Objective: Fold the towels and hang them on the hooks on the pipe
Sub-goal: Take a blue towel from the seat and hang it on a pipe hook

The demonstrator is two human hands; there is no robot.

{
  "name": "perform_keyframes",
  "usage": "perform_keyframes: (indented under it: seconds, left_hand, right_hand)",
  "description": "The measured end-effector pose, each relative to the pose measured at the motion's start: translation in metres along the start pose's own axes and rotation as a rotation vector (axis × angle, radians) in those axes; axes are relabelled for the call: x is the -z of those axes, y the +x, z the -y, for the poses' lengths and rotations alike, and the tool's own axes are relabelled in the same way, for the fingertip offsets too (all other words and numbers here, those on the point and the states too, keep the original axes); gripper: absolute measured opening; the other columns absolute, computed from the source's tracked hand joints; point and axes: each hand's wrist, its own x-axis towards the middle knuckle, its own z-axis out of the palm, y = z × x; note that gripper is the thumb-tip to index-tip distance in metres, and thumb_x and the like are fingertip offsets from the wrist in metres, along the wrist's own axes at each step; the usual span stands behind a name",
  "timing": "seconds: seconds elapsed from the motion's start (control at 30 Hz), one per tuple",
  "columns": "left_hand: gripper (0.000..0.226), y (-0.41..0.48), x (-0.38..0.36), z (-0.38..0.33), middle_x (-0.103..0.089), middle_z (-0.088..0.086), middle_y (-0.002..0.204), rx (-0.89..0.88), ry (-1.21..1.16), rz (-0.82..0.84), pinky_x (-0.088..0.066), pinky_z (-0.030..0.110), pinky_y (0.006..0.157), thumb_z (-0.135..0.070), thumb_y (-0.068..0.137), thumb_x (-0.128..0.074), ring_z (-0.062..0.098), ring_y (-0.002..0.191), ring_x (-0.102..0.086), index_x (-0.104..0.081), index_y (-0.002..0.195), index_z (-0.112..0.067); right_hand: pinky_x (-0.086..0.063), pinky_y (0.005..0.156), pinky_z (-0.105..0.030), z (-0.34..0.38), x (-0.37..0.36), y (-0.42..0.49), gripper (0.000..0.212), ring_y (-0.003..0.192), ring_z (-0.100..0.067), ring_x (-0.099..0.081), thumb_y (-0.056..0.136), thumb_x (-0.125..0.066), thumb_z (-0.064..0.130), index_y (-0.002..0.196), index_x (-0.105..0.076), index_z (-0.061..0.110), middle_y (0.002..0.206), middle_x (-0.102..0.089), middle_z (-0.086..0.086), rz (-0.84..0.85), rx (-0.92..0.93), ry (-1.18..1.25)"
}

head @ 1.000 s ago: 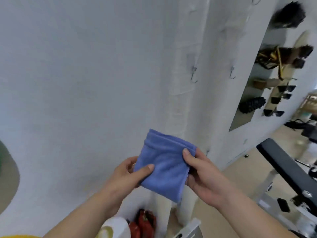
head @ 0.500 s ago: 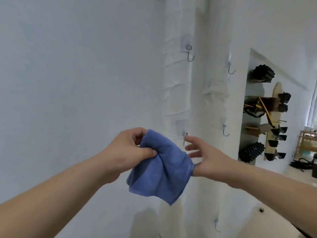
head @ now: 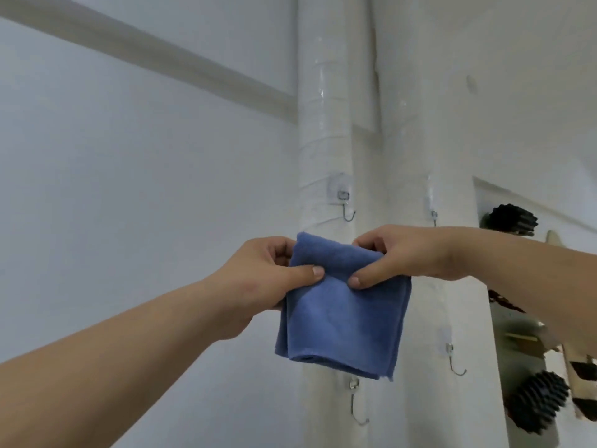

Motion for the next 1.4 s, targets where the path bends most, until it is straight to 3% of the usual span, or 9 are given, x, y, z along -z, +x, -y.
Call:
perform_keyframes:
  seconds: [0.13, 0.3, 0.57, 0.7, 0.83, 0.93, 1.03, 1.1, 1.4]
  left_hand:
    - [0.017, 0.03, -0.003, -0.024, -0.08, -0.003, 0.103, -0.05, 0.054, -0.028, -0.063, 0.038, 0.09, -0.023, 0.094, -0.074, 0.015, 0.097, -0.077, -0.073, 0.11, -0.018]
    - [0.014, 0.073, -0.011, -0.046, -0.079, -0.001, 0.106, -0.057, 0.028, -0.145, -0.062, 0.036, 0.089, -0.013, 0.095, -0.067, 0.017, 0.099, -0.075, -0.072, 0.108, -0.017]
    - [0.039, 0.126, -0.02, -0.035, -0.072, 0.011, 0.101, -0.064, 0.147, -0.402, -0.066, 0.04, 0.076, -0.011, 0.083, -0.07, 0.027, 0.082, -0.075, -0.055, 0.117, -0.024]
    - [0.043, 0.132, -0.028, -0.022, -0.065, 0.001, 0.099, -0.17, 0.317, -0.496, -0.064, 0.039, 0.072, -0.018, 0.083, -0.073, 0.021, 0.082, -0.07, -0.048, 0.115, -0.03]
    - [0.047, 0.135, -0.034, -0.023, -0.049, -0.008, 0.135, -0.515, 0.832, -0.527, -0.051, 0.032, 0.088, -0.02, 0.088, -0.066, 0.016, 0.115, -0.054, -0.05, 0.128, -0.037]
    - [0.033, 0.139, -0.04, -0.031, -0.063, -0.011, 0.131, -0.809, 1.245, -0.323, -0.051, 0.034, 0.088, -0.017, 0.091, -0.064, 0.02, 0.114, -0.054, -0.068, 0.119, -0.034]
    - [0.036, 0.138, -0.041, -0.038, -0.073, -0.018, 0.116, -0.727, 1.191, -0.252, -0.055, 0.036, 0.083, -0.018, 0.094, -0.058, 0.013, 0.098, -0.06, -0.071, 0.116, -0.043]
    - [0.035, 0.133, -0.042, -0.045, -0.075, -0.016, 0.108, -0.592, 1.076, -0.28, -0.055, 0.034, 0.083, -0.023, 0.097, -0.049, 0.011, 0.093, -0.064, -0.072, 0.113, -0.043]
    - [0.041, 0.124, -0.053, -0.035, -0.064, -0.008, 0.098, -0.424, 1.039, -0.292, -0.056, 0.037, 0.08, -0.059, 0.078, -0.069, 0.014, 0.087, -0.062, -0.066, 0.106, -0.028]
  right_hand:
    - [-0.057, 0.097, -0.041, -0.019, 0.034, 0.007, 0.041, 0.112, -0.028, -0.073, 0.081, -0.079, 0.011, 0.121, -0.069, 0.011, 0.119, -0.076, -0.01, -0.012, 0.031, 0.268]
    - [-0.058, 0.098, -0.045, -0.044, 0.055, 0.033, 0.033, 0.112, -0.03, -0.072, 0.087, -0.076, 0.007, 0.118, -0.073, 0.015, 0.117, -0.077, -0.009, -0.369, 0.179, 0.564]
    - [-0.061, 0.082, -0.038, -0.053, 0.065, 0.089, 0.037, 0.096, -0.024, -0.074, 0.079, -0.086, 0.025, 0.11, -0.066, 0.021, 0.103, -0.076, -0.008, -0.668, 0.084, 0.585]
    - [-0.059, 0.077, -0.034, -0.055, 0.071, 0.096, 0.033, 0.089, -0.022, -0.071, 0.082, -0.081, 0.021, 0.111, -0.065, 0.017, 0.104, -0.075, -0.008, -0.567, -0.007, 0.546]
    - [-0.056, 0.068, -0.035, -0.057, 0.075, 0.086, 0.015, 0.077, -0.026, -0.069, 0.09, -0.065, 0.015, 0.101, -0.067, 0.004, 0.089, -0.074, -0.014, -0.171, -0.184, 0.637]
    - [-0.053, 0.06, -0.033, -0.062, 0.067, 0.09, 0.017, 0.068, -0.025, -0.064, 0.087, -0.069, 0.017, 0.102, -0.066, 0.012, 0.082, -0.069, -0.01, -0.314, -0.161, 0.458]
    - [-0.055, 0.07, -0.036, -0.067, 0.06, 0.098, 0.018, 0.077, -0.022, -0.06, 0.083, -0.075, 0.02, 0.093, -0.062, 0.027, 0.1, -0.062, -0.004, -0.716, 0.204, 0.094]
    - [-0.058, 0.082, -0.038, -0.066, 0.06, 0.093, 0.013, 0.086, -0.018, -0.065, 0.086, -0.073, 0.021, 0.089, -0.065, 0.03, 0.102, -0.066, 0.002, -0.753, 0.368, -0.136]
    - [-0.059, 0.095, -0.033, -0.067, 0.069, 0.063, 0.032, 0.108, -0.015, -0.073, 0.099, -0.062, 0.021, 0.125, -0.067, 0.037, 0.113, -0.077, 0.008, -0.256, 0.305, 0.194]
